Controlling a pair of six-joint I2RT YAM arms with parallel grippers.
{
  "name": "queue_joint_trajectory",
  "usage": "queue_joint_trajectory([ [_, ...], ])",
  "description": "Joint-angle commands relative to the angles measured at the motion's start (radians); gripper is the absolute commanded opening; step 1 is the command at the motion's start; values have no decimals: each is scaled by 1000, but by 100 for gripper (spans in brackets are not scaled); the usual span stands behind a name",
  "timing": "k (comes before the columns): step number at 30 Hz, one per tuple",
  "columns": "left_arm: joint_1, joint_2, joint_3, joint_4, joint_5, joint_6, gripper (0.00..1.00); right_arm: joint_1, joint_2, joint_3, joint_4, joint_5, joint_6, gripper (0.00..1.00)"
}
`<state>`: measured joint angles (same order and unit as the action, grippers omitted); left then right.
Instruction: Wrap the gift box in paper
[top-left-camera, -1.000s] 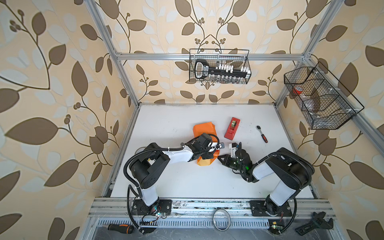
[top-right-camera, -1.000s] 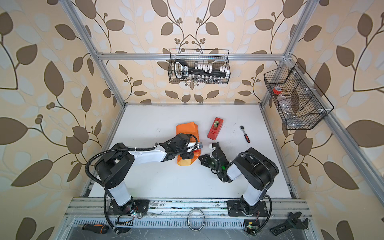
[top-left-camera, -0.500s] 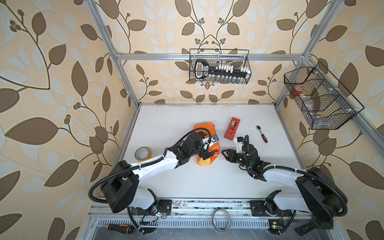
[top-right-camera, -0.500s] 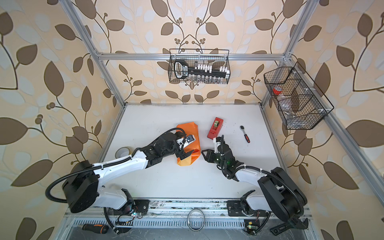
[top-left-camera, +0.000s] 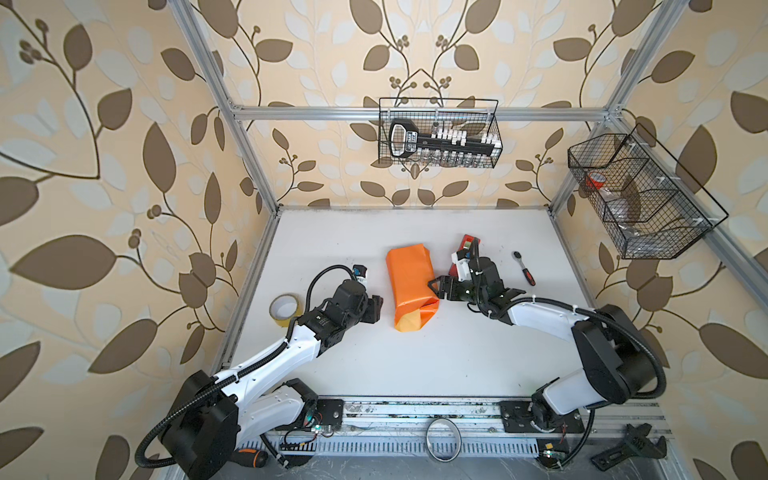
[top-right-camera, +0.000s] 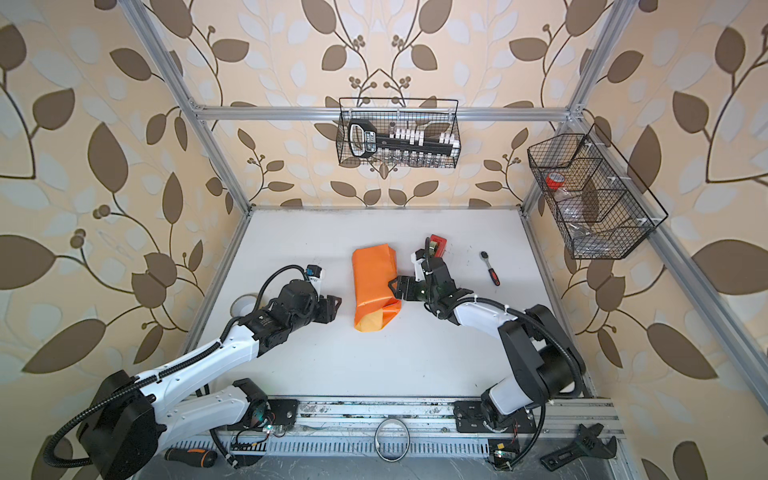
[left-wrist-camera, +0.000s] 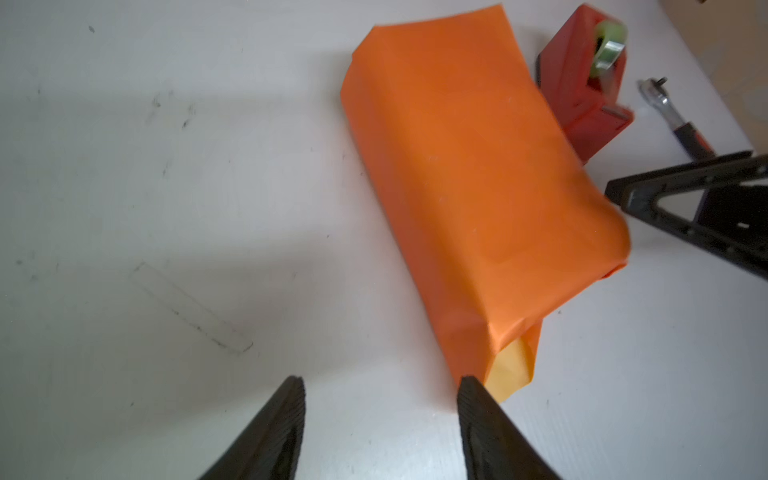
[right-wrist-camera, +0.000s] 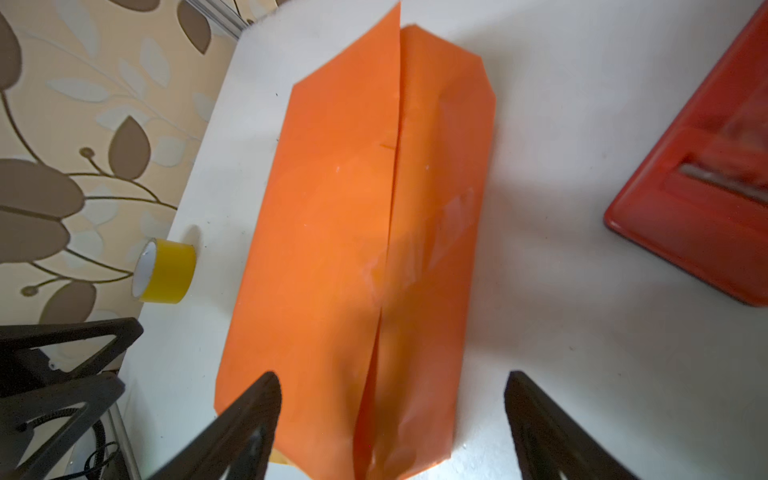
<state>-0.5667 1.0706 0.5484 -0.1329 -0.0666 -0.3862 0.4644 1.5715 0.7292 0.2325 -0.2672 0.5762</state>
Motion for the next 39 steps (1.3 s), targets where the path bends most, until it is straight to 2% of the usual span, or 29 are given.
queue_joint_trajectory([
  [1, 26, 20, -10, -8, 45, -104, 55, 11, 42, 9, 48, -114, 40, 86],
  [7, 61, 114, -20, 45, 97, -109, 50, 86, 35, -29, 106, -102, 86, 84],
  [14, 170, 163, -86, 140, 154, -141, 45, 168, 23, -54, 166, -122, 121, 83],
  [17, 196, 176, -103, 168, 162, -152, 43, 158, -10, -47, 98, -94, 65, 83],
  [21, 204, 209, -99, 204, 188, -167, 42, 144, -82, -11, -65, 67, -63, 82],
  [26, 205, 244, -74, 199, 183, -153, 42, 220, -100, 77, -174, 158, -164, 70],
  [32, 206, 187, -74, 111, 118, -120, 51, 336, -55, 210, -304, 291, -316, 63],
  [36, 205, 101, -83, 56, 113, -117, 61, 341, 2, 274, -333, 269, -358, 58],
  [39, 205, 42, -97, 22, 113, -105, 64, 341, 52, 322, -346, 255, -375, 55],
])
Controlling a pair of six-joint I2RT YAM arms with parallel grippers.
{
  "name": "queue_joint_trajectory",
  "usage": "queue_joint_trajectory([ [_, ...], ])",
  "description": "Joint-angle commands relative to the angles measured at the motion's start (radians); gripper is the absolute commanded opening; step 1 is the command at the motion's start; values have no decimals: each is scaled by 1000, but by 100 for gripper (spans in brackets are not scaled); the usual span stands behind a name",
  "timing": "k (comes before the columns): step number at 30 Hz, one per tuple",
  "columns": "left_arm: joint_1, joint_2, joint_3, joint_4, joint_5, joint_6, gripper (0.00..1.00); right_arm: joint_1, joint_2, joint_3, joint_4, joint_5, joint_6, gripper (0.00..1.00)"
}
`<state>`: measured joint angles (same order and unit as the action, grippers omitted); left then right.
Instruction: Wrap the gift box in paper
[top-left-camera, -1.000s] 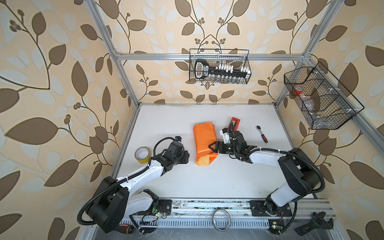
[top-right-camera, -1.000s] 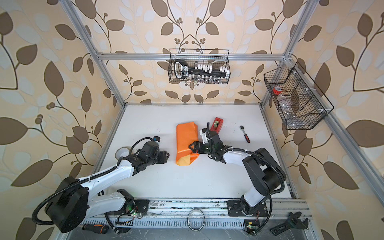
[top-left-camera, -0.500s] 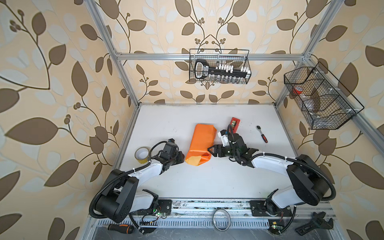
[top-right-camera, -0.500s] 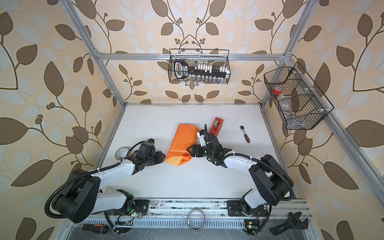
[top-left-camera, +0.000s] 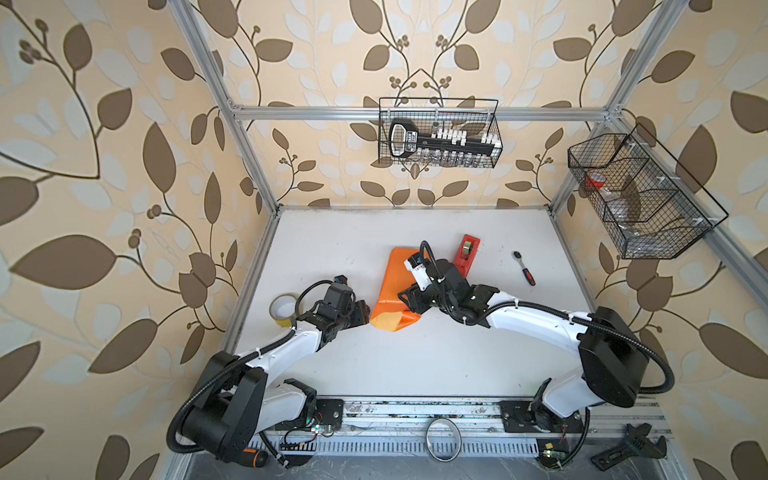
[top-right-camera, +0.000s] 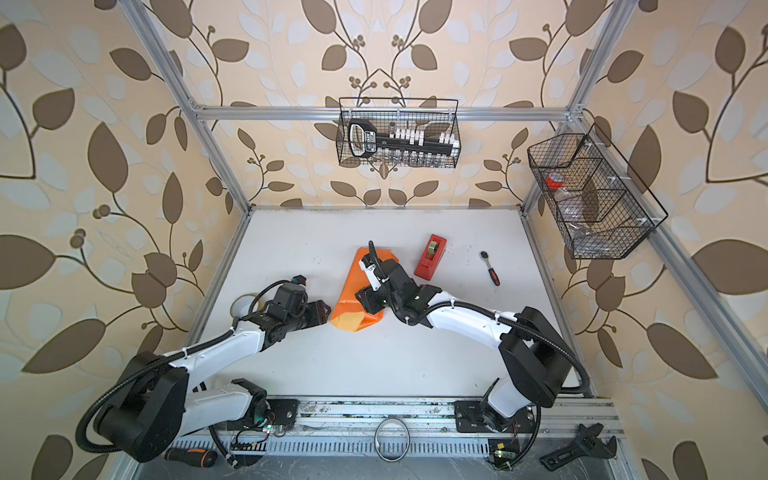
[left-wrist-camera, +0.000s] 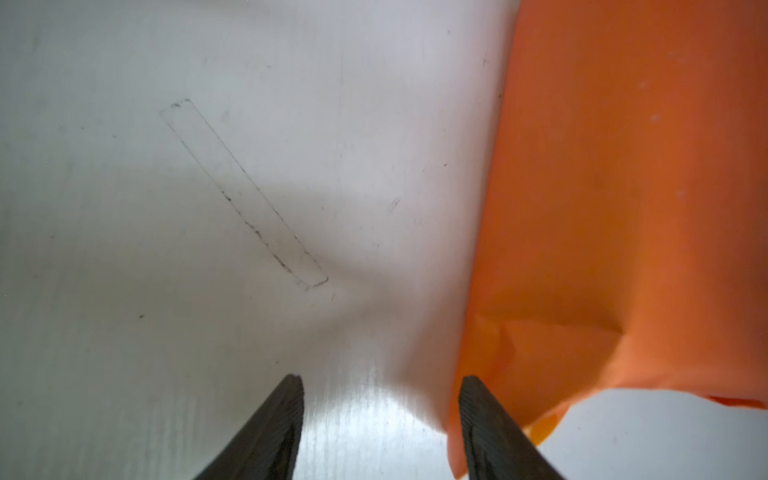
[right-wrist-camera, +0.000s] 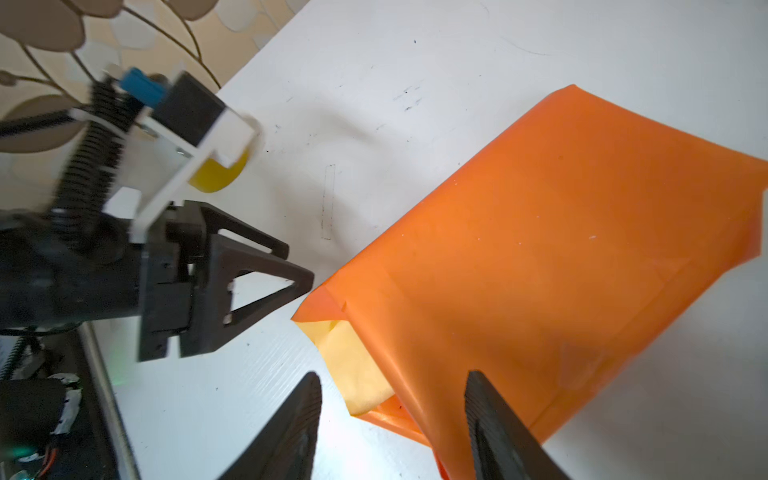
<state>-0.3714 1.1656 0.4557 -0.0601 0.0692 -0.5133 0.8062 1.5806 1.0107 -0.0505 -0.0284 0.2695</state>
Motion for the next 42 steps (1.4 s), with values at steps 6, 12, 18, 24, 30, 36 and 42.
queue_joint_trajectory([
  [6, 9, -126, -34, 18, 147, 121, 69, -20, 121, 85, -71, -10, -67, 50],
  [12, 9, -56, 7, 59, 206, 154, 60, -38, 130, 62, -56, -29, -49, 48],
  [18, 6, 60, 46, 95, 239, 140, 41, -45, 128, 48, -45, -37, -42, 47],
  [24, -16, 107, 38, 160, 248, 114, 32, -47, 130, 43, -33, -50, -33, 45],
  [30, -54, 121, 40, 178, 239, 114, 31, -47, 131, 37, -26, -50, -31, 44],
  [36, -104, 133, 57, 158, 158, 108, 29, -47, 136, 31, -20, -57, -27, 43],
  [42, -156, 151, 75, 168, 108, 77, 34, -46, 141, 31, -15, -61, -22, 43],
])
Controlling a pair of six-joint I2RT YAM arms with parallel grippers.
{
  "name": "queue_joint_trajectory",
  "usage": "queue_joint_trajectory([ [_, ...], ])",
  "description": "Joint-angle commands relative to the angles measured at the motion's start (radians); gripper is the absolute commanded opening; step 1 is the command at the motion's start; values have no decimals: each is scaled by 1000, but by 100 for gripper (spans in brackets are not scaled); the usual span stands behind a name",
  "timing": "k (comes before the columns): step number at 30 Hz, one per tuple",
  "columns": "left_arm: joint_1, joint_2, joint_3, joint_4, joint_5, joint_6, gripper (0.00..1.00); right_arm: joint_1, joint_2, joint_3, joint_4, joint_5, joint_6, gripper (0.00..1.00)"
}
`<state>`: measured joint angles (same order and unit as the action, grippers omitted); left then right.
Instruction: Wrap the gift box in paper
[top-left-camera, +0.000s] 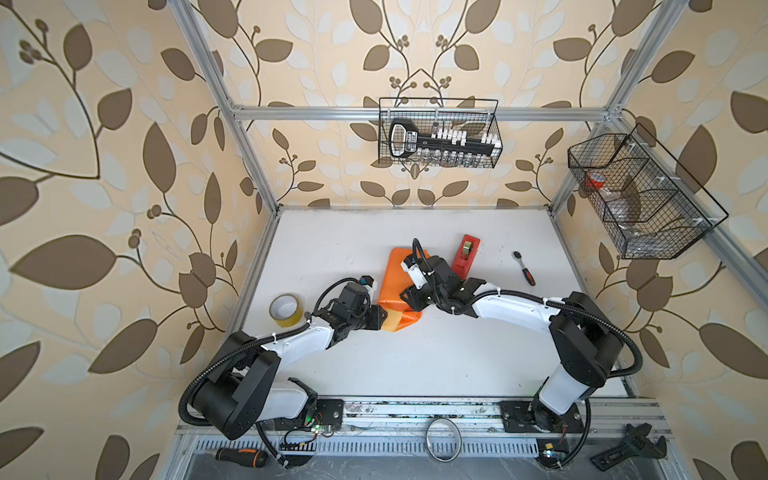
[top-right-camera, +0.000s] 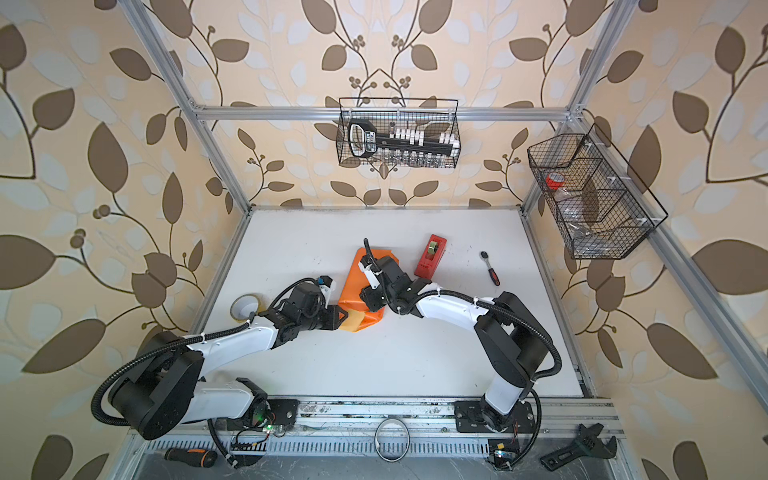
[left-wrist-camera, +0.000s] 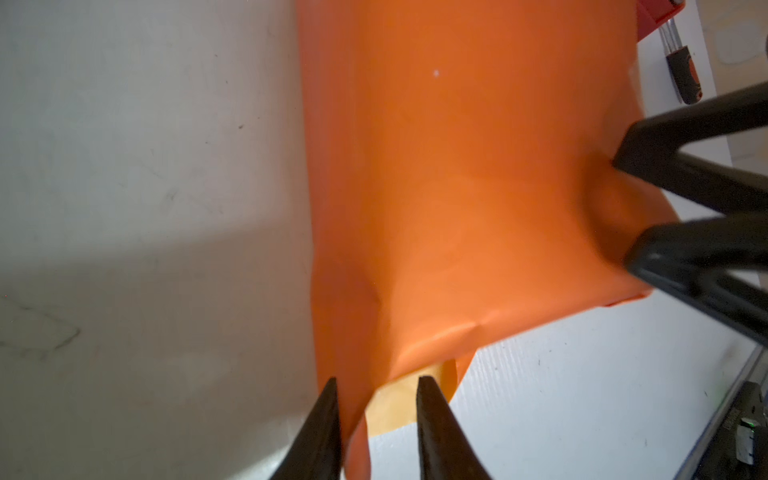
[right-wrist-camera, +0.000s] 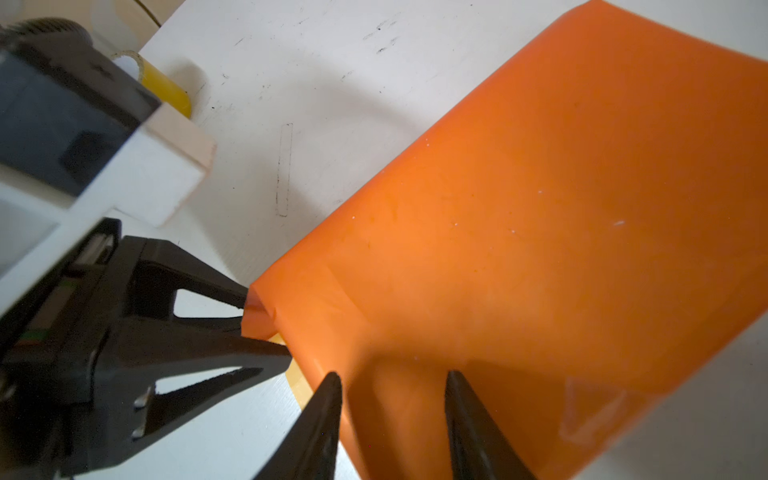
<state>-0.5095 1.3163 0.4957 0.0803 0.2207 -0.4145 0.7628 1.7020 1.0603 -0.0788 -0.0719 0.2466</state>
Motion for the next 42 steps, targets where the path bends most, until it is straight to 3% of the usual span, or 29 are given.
queue_joint_trajectory([
  [1, -26, 1, 37, 31, -47, -27, 36, -3, 19, -22, 15, -16, 1, 42],
  [11, -47, 42, 37, 135, 0, -68, 48, 0, 24, -29, 25, -20, 8, 41],
  [27, -47, 85, 16, 293, 75, -79, 56, 0, 25, -41, 30, -15, 14, 38],
  [42, -46, 149, -1, 358, 99, -58, 37, -2, 33, -45, 32, -16, 19, 37],
])
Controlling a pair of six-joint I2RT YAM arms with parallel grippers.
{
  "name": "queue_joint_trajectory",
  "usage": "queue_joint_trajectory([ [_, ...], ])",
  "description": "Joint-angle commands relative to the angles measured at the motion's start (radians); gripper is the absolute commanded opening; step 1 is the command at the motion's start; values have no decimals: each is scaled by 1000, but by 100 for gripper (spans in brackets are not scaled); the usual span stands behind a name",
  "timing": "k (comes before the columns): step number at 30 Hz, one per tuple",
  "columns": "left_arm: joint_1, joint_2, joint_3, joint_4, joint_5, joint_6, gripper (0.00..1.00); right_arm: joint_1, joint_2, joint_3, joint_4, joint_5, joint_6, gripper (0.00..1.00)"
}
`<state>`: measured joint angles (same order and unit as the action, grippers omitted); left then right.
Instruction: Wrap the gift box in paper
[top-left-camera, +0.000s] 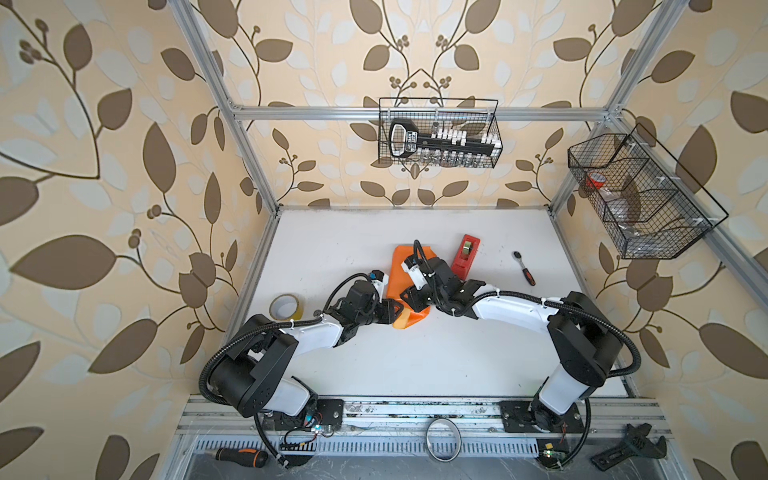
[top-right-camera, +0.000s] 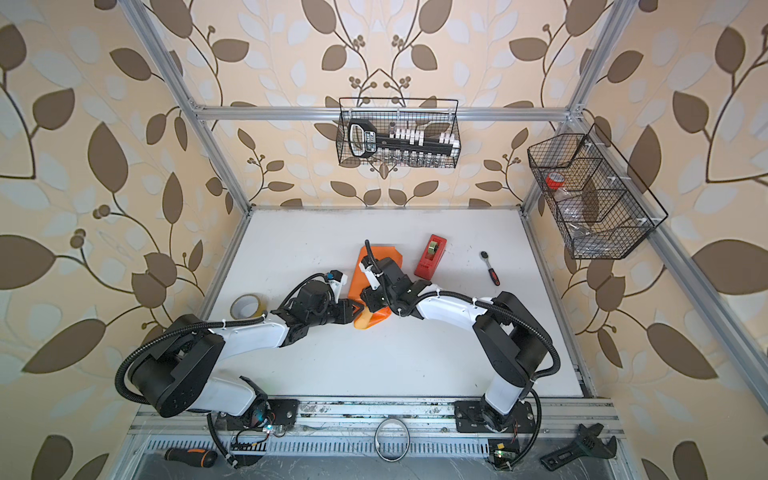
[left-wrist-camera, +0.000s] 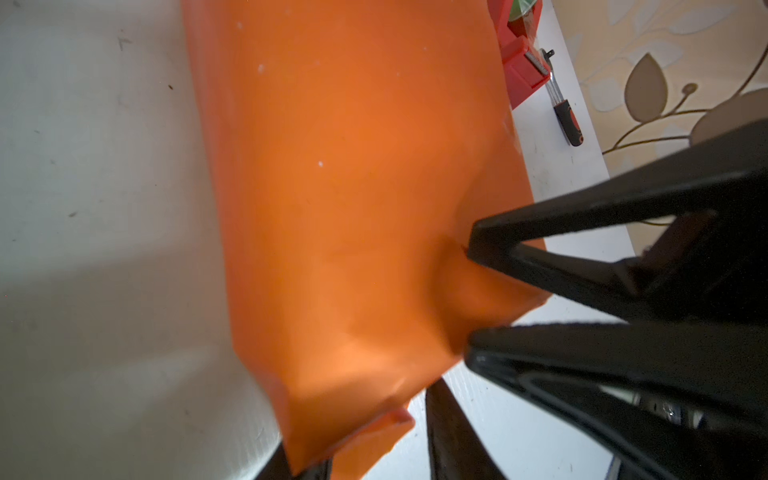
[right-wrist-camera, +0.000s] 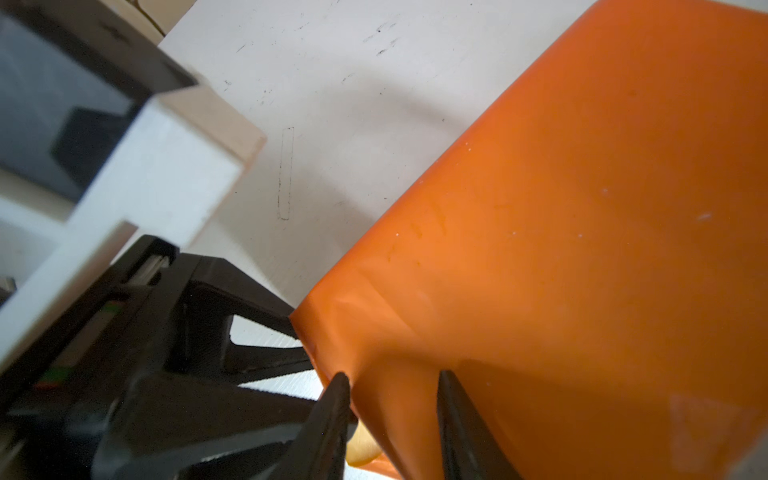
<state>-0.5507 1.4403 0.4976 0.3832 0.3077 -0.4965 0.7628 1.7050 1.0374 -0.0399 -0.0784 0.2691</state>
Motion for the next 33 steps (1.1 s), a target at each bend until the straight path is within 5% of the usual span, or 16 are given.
queue_joint_trajectory([
  [1, -5, 25, -3, 54, 10, 26, 38, -3, 30, -22, -7, -9, -3, 37],
  [8, -6, 9, -21, 16, -20, 38, 49, -5, 28, -20, -10, -9, -8, 36],
  [20, -2, -247, -95, -149, -182, 49, 68, -8, 33, -20, -9, -14, -9, 36],
  [27, 58, -359, -121, -281, -340, -39, 45, -11, 30, -23, -8, -14, -11, 35],
  [33, 54, -218, -32, -284, -273, 22, 27, -10, 36, -22, -1, -18, -7, 35],
])
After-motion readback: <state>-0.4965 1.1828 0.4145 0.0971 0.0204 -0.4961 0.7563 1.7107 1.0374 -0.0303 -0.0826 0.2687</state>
